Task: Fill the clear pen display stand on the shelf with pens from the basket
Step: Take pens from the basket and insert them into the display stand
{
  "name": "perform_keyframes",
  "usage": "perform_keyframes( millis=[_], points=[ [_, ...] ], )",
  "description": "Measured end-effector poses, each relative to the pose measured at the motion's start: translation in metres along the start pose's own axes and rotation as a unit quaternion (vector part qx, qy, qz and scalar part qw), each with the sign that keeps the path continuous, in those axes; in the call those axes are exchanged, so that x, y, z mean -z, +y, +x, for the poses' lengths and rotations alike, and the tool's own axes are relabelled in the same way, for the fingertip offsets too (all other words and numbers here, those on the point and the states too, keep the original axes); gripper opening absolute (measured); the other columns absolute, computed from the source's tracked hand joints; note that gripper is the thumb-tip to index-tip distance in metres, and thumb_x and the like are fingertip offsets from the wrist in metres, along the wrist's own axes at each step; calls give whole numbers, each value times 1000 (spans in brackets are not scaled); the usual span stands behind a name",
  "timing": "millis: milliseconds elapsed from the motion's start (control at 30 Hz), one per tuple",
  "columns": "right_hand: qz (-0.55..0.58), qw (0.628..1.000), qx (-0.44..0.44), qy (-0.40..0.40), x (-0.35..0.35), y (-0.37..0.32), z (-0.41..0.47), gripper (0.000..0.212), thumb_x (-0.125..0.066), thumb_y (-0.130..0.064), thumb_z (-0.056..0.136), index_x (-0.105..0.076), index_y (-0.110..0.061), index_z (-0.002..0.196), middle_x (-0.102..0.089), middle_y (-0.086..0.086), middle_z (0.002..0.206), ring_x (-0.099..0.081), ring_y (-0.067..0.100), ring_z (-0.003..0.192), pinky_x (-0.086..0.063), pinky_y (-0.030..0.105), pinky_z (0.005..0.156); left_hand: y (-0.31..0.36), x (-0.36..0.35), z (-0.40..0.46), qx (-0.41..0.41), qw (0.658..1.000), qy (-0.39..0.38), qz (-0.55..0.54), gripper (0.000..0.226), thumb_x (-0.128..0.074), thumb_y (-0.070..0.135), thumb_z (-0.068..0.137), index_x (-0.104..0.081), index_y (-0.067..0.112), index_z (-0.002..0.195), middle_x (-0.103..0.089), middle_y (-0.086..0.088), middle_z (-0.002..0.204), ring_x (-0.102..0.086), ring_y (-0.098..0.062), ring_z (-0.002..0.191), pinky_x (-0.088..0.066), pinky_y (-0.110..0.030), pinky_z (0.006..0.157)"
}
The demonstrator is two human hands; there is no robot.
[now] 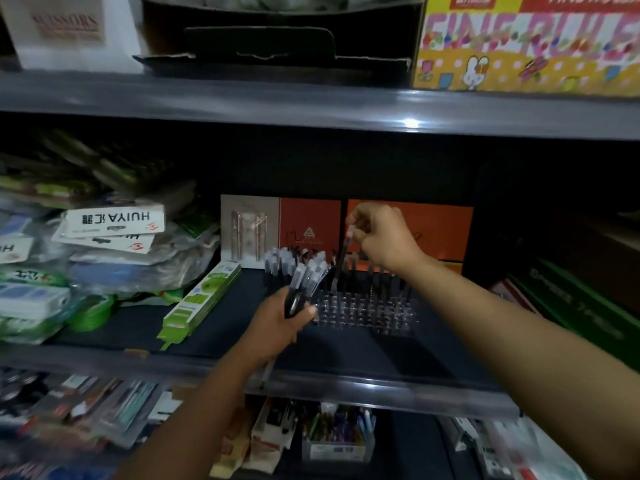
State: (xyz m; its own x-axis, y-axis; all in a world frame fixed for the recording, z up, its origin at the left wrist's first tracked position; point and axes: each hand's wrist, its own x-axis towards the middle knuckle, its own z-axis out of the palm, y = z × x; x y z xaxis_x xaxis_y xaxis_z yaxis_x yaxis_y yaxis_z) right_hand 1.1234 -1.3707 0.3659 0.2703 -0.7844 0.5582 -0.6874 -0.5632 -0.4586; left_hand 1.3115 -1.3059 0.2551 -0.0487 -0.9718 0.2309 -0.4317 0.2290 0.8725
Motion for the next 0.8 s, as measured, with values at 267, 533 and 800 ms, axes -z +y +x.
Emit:
perform_keyframes(
  millis=[267,533,800],
  points=[
    [-7,999,18,-44,-35,13,10,12,-60,6,88,-64,-4,93,-68,6,84,-66,17,79,-58,38,72,-10,3,7,3,999,0,-34,13,-60,20,91,-53,10,88,-54,-2,64,-51,-8,48,-45,-20,48],
    [-24,997,20,-68,-46,23,13,8,-63,2,87,-66,-5,91,-68,8,85,-65,21,81,-57,44,75,-15,-1,12,-4,999,-5,-51,11,-61,18,90,-52,13,85,-53,-1,63,-50,-2,45,-44,-18,46],
    [-44,994,15,-95,-60,23,14,13,-59,6,85,-59,-7,85,-66,8,79,-65,24,76,-57,42,69,-22,1,14,-11,999,-1,-49,11,-62,18,89,-54,11,87,-54,-1,62,-51,-2,45,-44,-19,45]
  ],
)
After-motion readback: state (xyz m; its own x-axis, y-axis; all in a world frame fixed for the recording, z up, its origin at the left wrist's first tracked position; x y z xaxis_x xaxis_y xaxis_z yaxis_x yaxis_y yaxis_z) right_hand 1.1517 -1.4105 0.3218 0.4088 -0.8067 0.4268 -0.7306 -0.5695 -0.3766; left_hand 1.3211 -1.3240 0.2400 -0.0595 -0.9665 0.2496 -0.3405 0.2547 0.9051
